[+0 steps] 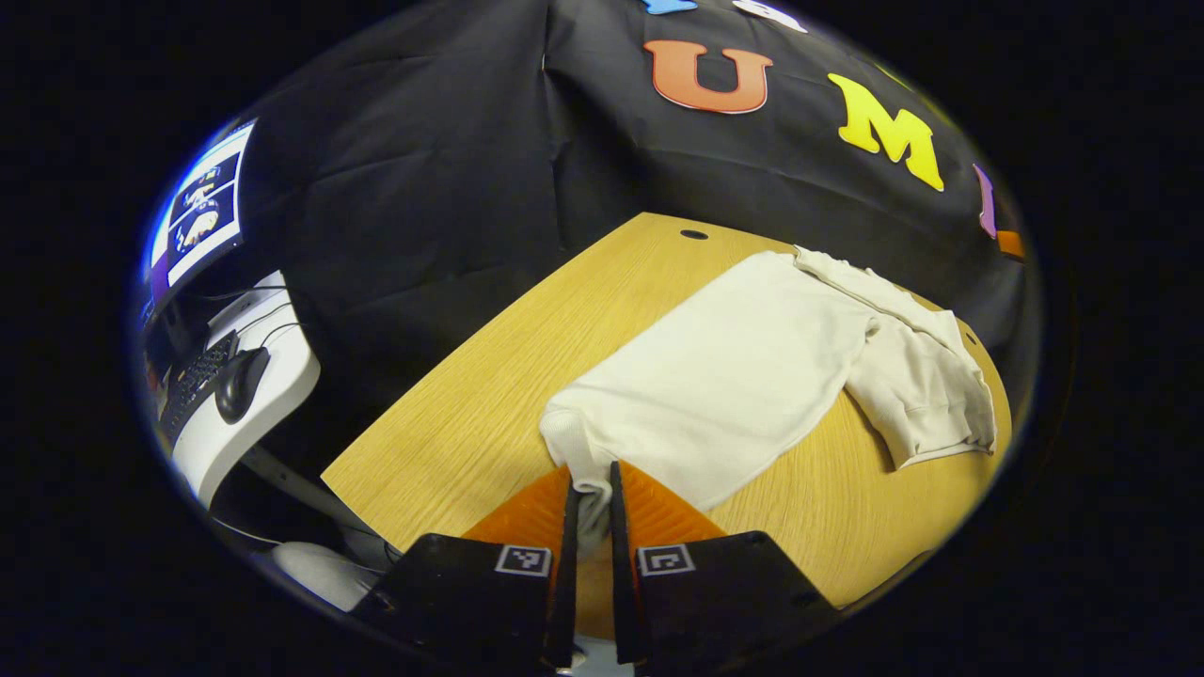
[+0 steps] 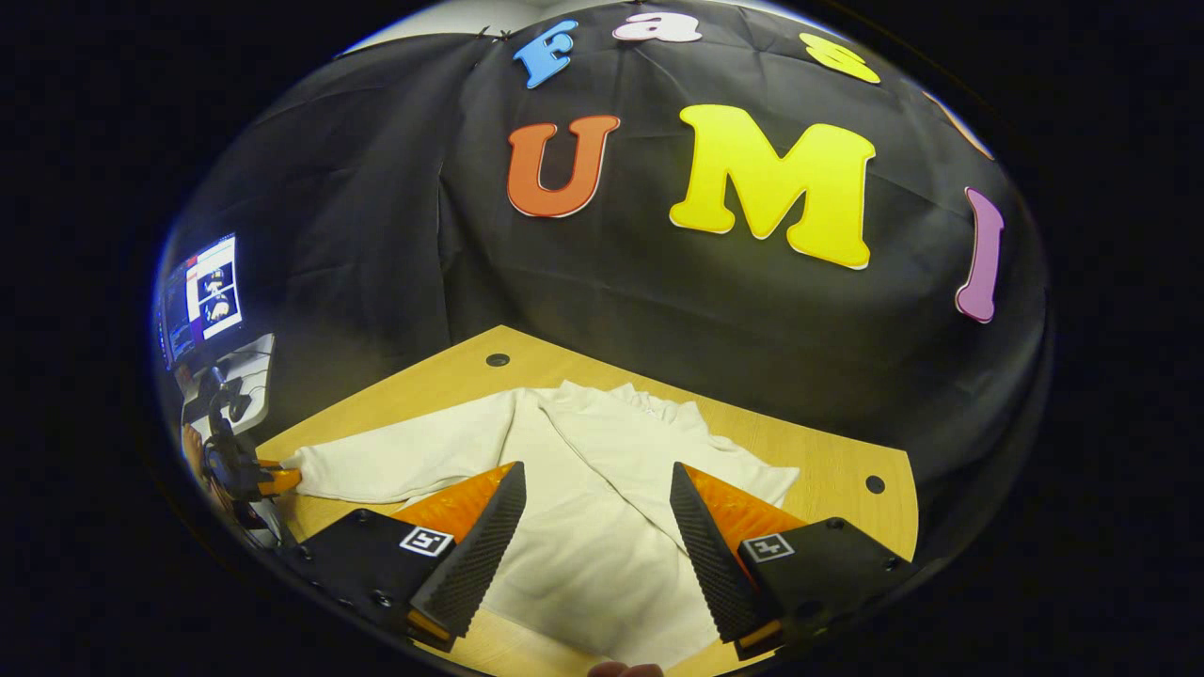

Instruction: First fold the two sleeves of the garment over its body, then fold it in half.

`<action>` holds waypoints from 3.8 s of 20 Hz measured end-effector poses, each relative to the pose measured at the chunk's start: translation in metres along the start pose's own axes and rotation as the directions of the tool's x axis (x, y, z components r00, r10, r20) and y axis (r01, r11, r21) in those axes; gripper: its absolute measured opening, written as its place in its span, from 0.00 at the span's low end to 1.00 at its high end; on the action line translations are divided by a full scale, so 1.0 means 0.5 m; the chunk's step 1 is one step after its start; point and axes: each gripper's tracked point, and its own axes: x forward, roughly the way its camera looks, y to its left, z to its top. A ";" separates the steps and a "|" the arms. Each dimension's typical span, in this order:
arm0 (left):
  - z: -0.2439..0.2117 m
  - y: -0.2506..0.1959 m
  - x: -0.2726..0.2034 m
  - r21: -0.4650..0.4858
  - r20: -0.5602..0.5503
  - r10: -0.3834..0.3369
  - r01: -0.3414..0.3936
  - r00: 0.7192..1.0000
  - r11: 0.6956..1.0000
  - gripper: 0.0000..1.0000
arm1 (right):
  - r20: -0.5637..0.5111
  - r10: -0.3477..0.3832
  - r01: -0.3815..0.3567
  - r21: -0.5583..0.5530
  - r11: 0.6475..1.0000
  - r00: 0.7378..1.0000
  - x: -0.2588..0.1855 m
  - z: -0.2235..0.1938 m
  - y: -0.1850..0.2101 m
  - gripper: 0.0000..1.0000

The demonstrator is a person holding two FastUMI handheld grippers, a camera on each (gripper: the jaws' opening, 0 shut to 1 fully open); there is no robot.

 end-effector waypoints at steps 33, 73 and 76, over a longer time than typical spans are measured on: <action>0.679 -0.919 -0.121 0.322 0.221 -0.734 0.663 0.642 0.676 0.03 | 0.118 -0.448 0.397 0.306 0.865 0.886 -0.445 -0.102 -0.473 0.95; 0.451 -0.797 -0.098 0.283 0.188 -0.569 0.511 0.800 0.812 0.98 | 0.043 -0.387 0.360 0.282 0.889 0.921 -0.356 -0.127 -0.394 0.95; 0.409 -0.712 -0.107 0.272 0.156 -0.537 0.486 0.829 0.830 0.98 | 0.021 -0.360 0.338 0.292 0.895 0.933 -0.330 -0.141 -0.378 0.96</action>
